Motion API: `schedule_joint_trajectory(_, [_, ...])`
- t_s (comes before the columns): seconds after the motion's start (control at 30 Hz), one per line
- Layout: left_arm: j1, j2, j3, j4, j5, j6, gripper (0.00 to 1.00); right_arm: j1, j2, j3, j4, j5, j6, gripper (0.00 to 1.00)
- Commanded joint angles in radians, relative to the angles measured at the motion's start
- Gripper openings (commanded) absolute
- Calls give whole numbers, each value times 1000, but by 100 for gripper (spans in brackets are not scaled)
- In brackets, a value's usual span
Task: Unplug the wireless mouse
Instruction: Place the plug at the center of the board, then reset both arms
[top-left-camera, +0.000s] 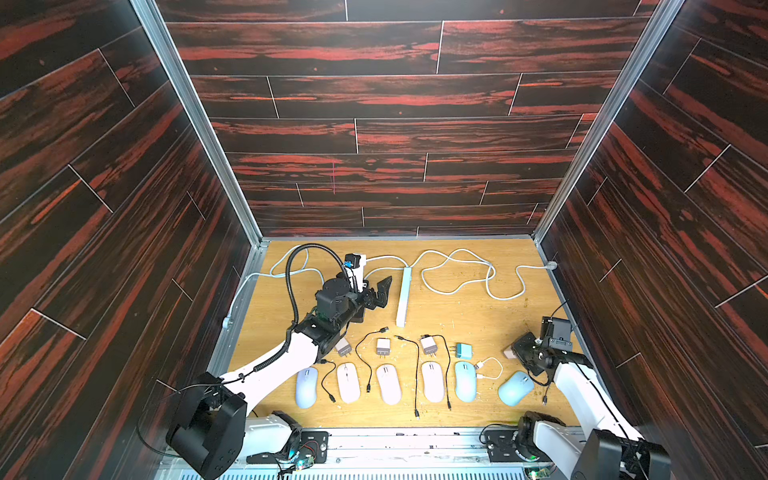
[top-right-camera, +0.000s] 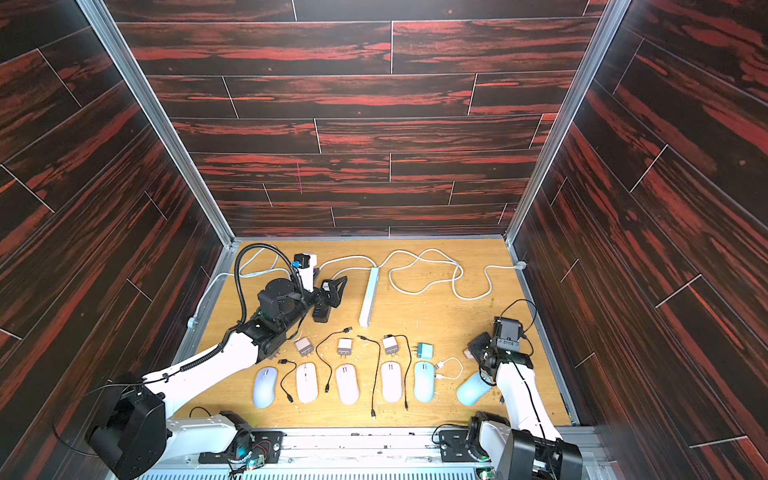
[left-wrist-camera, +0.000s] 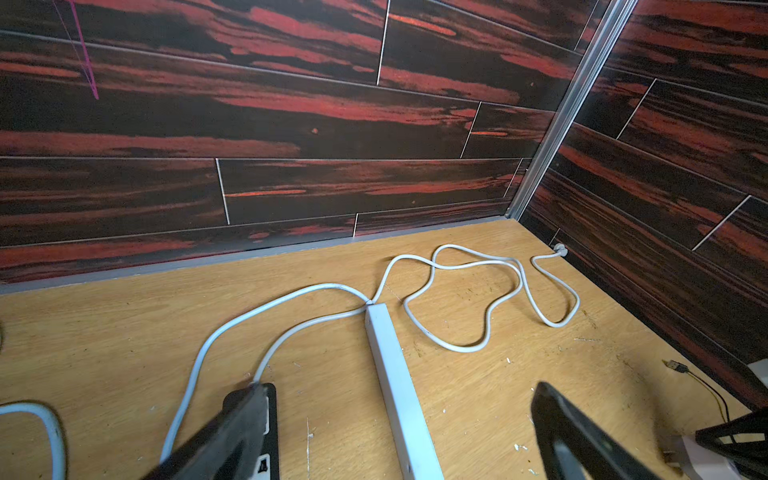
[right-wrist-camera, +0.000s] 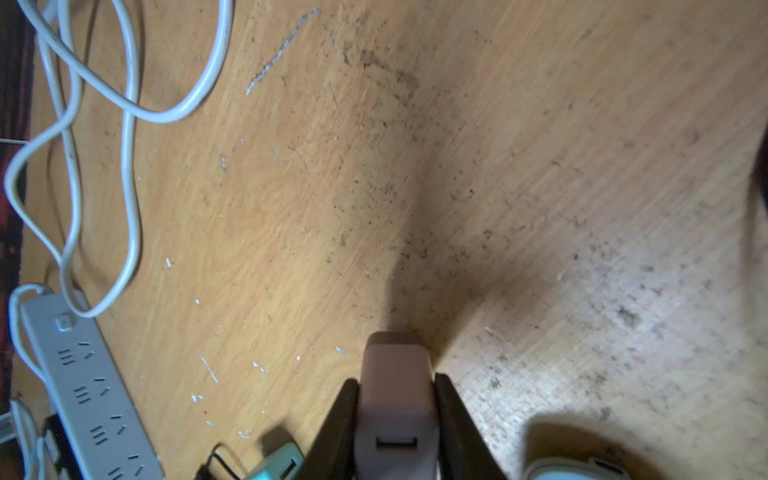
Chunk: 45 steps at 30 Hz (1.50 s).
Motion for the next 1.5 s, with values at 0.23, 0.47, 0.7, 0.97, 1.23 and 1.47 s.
schedule_joint_trajectory(0.23, [8, -2, 7, 3, -14, -6, 100, -10, -43, -4, -38, 21, 8, 55])
schedule_joint_trajectory(0.47, [20, -15, -8, 24, -25, -9, 100, -10, -97, 71, -78, 61, -27, 76])
schedule_joint_trajectory(0.7, [121, -57, -68, 58, -51, -68, 100, -4, -148, 170, 2, 54, -109, 89])
schedule_joint_trajectory(0.97, [252, -120, -180, 65, -253, -29, 100, -4, -213, 209, 189, 84, -254, 94])
schedule_joint_trajectory(1.23, [333, -110, -255, 26, -449, 78, 100, -4, -163, 138, 479, 155, -395, 95])
schedule_joint_trajectory(1.47, [383, -18, -285, 50, -483, 135, 100, 6, -23, 60, 591, 159, -492, 95])
